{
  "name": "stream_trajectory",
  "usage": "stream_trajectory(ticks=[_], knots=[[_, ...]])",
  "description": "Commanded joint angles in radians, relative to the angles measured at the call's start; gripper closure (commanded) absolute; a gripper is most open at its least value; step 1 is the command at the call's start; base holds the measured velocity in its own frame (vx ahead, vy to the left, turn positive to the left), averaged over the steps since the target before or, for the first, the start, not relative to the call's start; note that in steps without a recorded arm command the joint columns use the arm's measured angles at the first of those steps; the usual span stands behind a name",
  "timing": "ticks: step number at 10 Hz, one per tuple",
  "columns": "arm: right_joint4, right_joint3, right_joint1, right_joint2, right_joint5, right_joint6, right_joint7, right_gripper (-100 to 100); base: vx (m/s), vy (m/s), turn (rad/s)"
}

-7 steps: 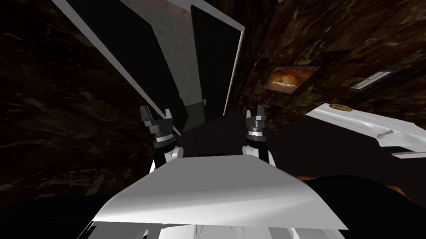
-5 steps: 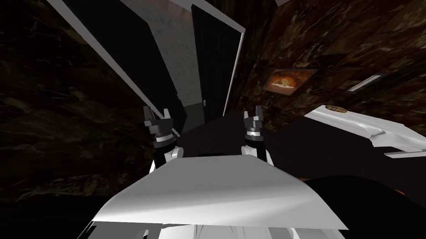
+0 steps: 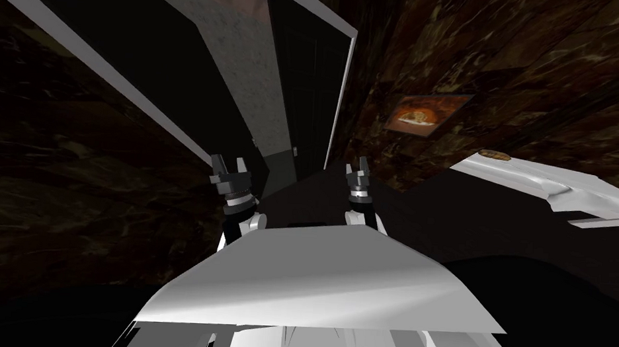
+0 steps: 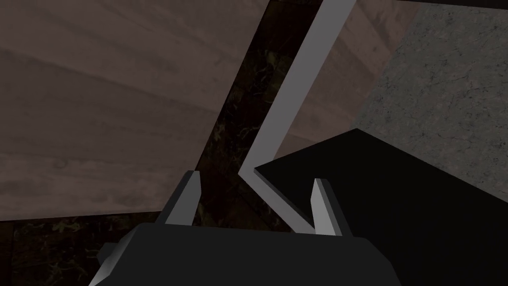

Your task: Push the door open

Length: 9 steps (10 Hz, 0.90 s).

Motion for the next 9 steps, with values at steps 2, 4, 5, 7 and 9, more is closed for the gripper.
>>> stream_trajectory(ticks=[2, 4, 5, 7, 9], knots=[[0.050, 0.023, -0.021, -0.011, -0.002, -0.013, -0.004, -100, 0.127, 0.015, -0.037], [0.106, 0.052, -0.043, -0.020, -0.002, -0.028, -0.006, -100, 0.148, 0.034, -0.067], [0.122, 0.060, -0.049, -0.023, -0.002, -0.033, -0.006, -100, 0.152, 0.017, -0.030], [0.171, 0.085, -0.068, -0.029, -0.003, -0.047, -0.008, -100, 0.130, 0.030, -0.044], [0.204, 0.102, -0.081, -0.034, -0.003, -0.056, -0.009, -100, 0.124, 0.027, -0.037]])
